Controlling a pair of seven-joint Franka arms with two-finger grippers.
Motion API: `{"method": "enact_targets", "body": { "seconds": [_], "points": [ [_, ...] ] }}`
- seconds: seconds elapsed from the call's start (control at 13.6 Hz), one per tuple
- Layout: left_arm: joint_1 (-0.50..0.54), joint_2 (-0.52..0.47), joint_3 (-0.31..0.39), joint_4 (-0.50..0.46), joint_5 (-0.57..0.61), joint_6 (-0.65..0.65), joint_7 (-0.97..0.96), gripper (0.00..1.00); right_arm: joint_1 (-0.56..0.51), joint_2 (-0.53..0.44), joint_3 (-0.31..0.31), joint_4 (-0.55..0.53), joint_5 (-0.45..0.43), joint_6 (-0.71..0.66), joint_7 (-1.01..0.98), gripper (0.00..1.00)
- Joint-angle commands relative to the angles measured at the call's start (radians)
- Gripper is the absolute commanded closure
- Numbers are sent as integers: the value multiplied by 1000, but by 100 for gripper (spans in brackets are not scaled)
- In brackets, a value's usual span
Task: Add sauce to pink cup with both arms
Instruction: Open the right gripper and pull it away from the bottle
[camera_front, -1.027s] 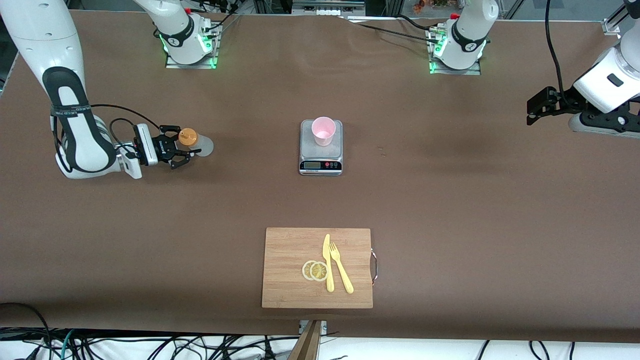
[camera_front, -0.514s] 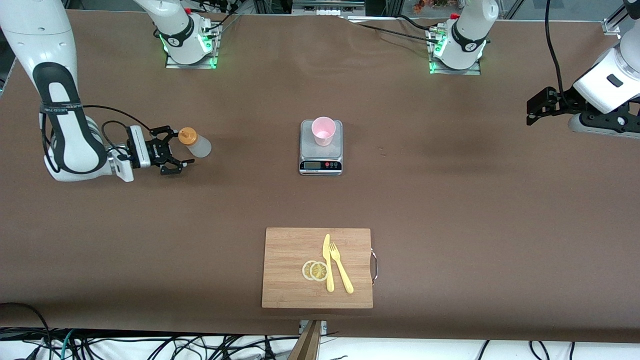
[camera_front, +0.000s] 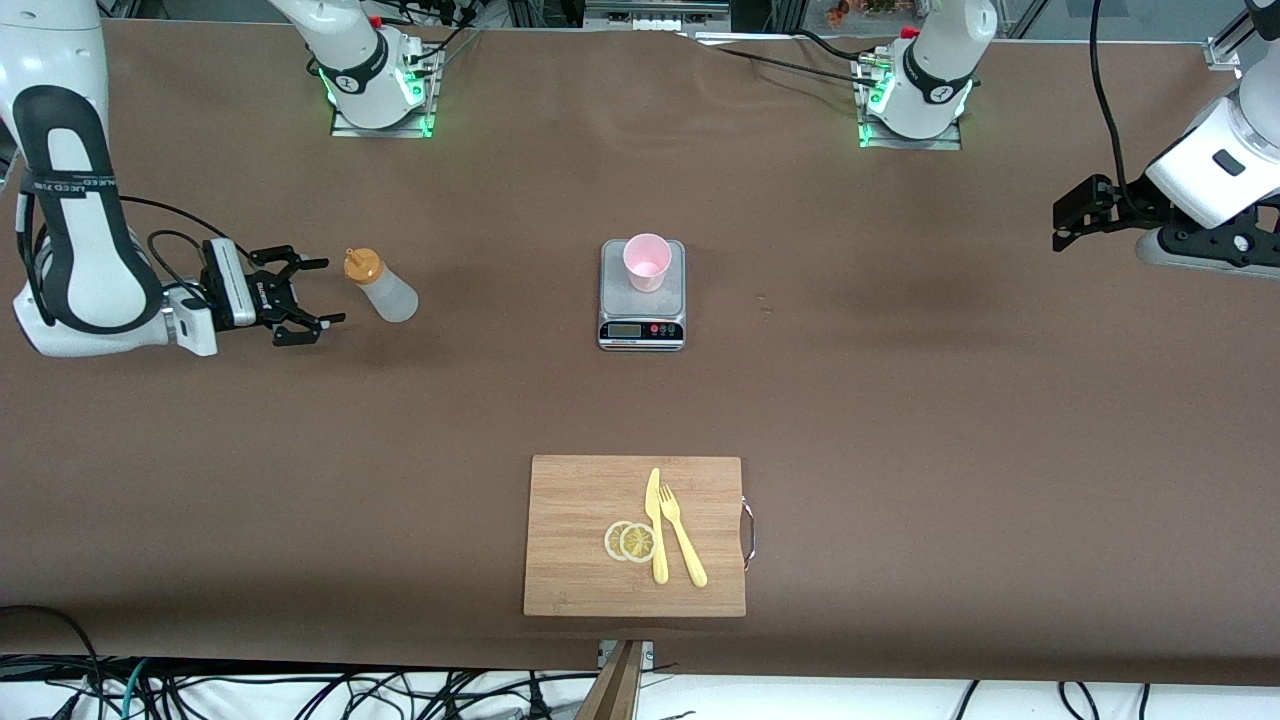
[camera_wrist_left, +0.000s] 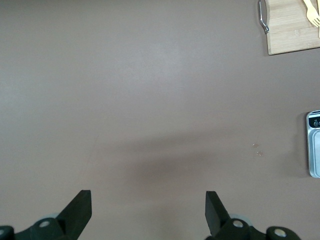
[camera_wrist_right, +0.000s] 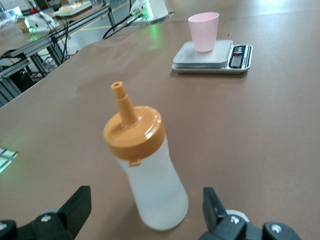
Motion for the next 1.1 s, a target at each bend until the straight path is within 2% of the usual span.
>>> {"method": "enact_targets", "body": {
  "seconds": [0.0,0.29,0.59,0.81,1.03],
  "points": [
    [5,12,-5,30,7,-20,-4,0,-24,-61,8,48,-81,-28,26,1],
    [5,12,-5,30,7,-20,-6,0,-24,-183,10,90,-219,-21,277,1],
    [5,12,-5,30,7,-20,-7,0,-24,-321,20,90,-353,-19,659,1],
    [5,12,-5,30,7,-20,-6,0,-21,-418,78,100,-463,2,969,1],
    [3,12,-5,30,5,-20,-7,0,-14,-469,132,137,-529,11,1264,1]
  ]
}}
